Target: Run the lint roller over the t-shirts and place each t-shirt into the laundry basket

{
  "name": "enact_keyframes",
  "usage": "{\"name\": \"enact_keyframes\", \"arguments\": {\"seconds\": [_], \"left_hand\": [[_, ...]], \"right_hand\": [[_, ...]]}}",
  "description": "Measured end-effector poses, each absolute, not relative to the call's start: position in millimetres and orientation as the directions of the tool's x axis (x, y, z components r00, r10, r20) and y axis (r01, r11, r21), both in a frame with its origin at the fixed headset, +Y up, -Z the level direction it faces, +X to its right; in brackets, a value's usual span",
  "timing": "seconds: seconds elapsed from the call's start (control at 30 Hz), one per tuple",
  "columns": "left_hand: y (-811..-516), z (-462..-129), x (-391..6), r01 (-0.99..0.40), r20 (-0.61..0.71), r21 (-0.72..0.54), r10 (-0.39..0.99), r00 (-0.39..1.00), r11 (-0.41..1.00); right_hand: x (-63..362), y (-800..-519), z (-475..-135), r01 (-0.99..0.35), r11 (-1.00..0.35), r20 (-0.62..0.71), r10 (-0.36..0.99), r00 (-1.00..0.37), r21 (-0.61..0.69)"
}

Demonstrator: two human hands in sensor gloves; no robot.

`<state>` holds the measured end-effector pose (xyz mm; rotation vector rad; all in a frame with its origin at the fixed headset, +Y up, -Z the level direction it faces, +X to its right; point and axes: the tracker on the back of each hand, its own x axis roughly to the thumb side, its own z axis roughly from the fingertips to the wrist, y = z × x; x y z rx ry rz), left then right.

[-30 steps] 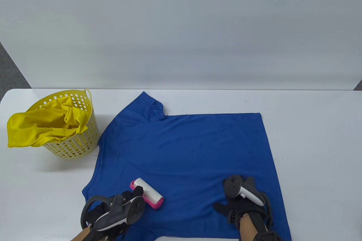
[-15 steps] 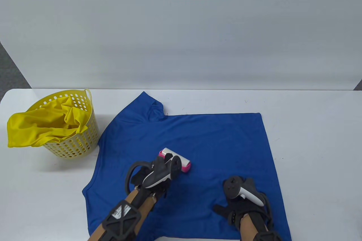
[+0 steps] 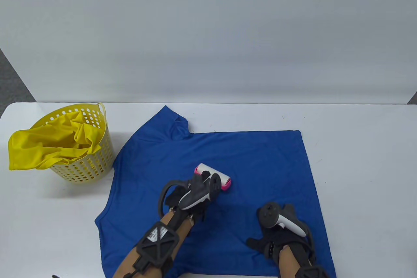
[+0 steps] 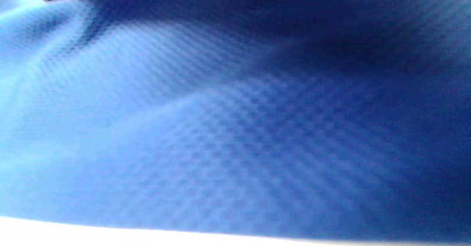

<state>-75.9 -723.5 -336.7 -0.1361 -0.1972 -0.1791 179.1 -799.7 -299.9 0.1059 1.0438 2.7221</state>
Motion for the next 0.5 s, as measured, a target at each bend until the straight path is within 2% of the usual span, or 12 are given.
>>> {"name": "enact_keyframes", "arguments": {"seconds": [0.1, 0.23, 0.4, 0.5], "left_hand": [[-723.7, -302.0, -105.7, 0.162, 0.244, -0.128, -0.127, 0.961, 0.978], [-728.8, -267.8, -139.9, 0.04, 0.236, -0.169, 0.001, 0.972, 0.985], [-725.0, -264.8, -148.5, 0.03, 0.236, -0.19, 0.016, 0.972, 0.981], [-724.1, -268.0, -147.6, 0.014, 0.238, -0.2, 0.035, 0.971, 0.98]], "right_hand": [[178.8, -799.8, -300.1, -0.182, -0.724, -0.012, 0.234, -0.972, 0.665], [178.4, -799.6, -300.1, -0.177, -0.732, -0.011, 0.226, -0.974, 0.658], [177.8, -798.2, -299.5, -0.182, -0.752, -0.025, 0.215, -0.976, 0.634], [177.5, -788.5, -300.0, -0.193, -0.797, -0.024, 0.219, -0.975, 0.573]]}}
